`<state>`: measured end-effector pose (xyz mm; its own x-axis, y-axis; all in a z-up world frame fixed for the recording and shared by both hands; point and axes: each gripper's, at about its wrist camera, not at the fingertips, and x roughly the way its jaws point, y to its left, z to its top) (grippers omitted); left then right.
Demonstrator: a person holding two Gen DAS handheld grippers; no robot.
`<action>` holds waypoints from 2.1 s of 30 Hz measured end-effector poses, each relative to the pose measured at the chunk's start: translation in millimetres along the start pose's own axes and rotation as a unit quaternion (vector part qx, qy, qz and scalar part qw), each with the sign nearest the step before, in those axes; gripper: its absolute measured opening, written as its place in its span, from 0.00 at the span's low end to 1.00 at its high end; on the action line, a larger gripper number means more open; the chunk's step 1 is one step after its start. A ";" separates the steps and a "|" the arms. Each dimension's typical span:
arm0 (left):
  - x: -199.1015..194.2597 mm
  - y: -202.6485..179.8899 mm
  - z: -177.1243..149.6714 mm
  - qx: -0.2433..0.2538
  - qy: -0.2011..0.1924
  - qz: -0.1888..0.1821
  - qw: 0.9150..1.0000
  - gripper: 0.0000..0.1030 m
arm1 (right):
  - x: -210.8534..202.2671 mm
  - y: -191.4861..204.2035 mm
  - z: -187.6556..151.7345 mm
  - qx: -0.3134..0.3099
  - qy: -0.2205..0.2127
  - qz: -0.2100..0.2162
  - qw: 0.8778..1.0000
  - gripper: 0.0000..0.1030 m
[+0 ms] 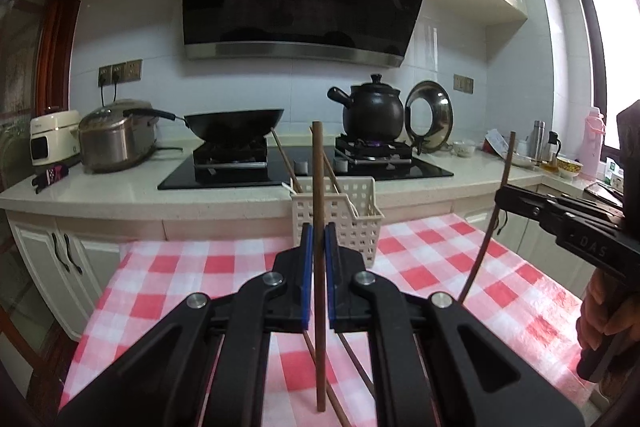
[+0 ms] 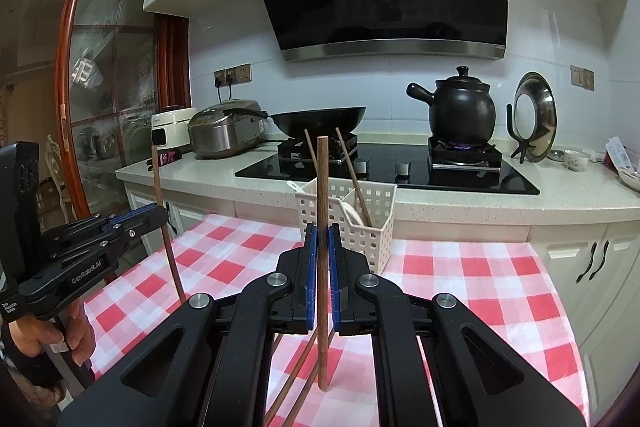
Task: Organize utensils
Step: 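Lift both chopsticks upright and carry them above the white caddy, then lower both chopsticks into the caddy and open both grippers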
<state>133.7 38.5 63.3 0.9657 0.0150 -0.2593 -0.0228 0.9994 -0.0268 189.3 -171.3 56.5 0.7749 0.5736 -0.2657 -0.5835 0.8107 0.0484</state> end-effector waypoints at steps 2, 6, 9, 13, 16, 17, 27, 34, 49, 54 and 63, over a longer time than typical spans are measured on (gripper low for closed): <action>2.6 2.3 3.2 -0.002 -0.004 0.001 1.000 0.06 | 2.0 -0.2 2.0 -0.001 0.000 -0.001 1.000 0.06; 4.7 3.4 8.1 -0.005 -0.007 -0.004 1.000 0.06 | 8.5 -0.6 4.6 -0.004 0.003 -0.002 1.000 0.06; 12.6 5.7 10.5 -0.013 0.005 -0.017 1.000 0.06 | 15.8 -1.0 7.8 -0.005 0.005 0.000 1.000 0.06; 27.1 5.5 17.9 0.001 0.008 -0.017 1.000 0.06 | 30.1 -4.7 14.9 -0.005 0.005 0.003 1.000 0.06; 37.0 7.7 25.5 0.002 0.007 -0.028 1.000 0.06 | 39.2 -9.7 21.4 -0.002 0.004 0.009 1.000 0.06; 41.2 8.7 28.9 0.002 0.007 -0.031 0.999 0.06 | 40.8 -10.6 23.3 -0.003 0.004 0.010 1.000 0.06; 79.3 15.1 70.0 0.006 0.005 -0.079 0.997 0.06 | 64.1 -25.3 61.0 -0.020 -0.009 0.044 0.999 0.06; 102.2 14.8 110.6 0.014 -0.017 -0.075 0.997 0.06 | 83.6 -43.3 101.3 -0.013 -0.028 0.043 0.999 0.06; 170.7 12.8 187.2 0.019 -0.037 -0.053 0.998 0.06 | 145.1 -62.5 145.9 -0.034 -0.028 0.024 0.999 0.06; 200.6 22.0 191.4 -0.006 -0.033 -0.043 0.999 0.06 | 168.9 -72.3 147.2 -0.030 -0.024 0.021 0.999 0.06; 228.5 29.1 189.5 -0.029 -0.047 -0.029 0.998 0.06 | 207.8 -87.5 127.7 -0.017 0.002 0.021 1.000 0.06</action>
<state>402.7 77.1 186.2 0.9856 -0.0378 -0.1648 0.0223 0.9952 -0.0952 432.4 -108.0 120.1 0.7484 0.6066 -0.2681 -0.6235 0.7813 0.0273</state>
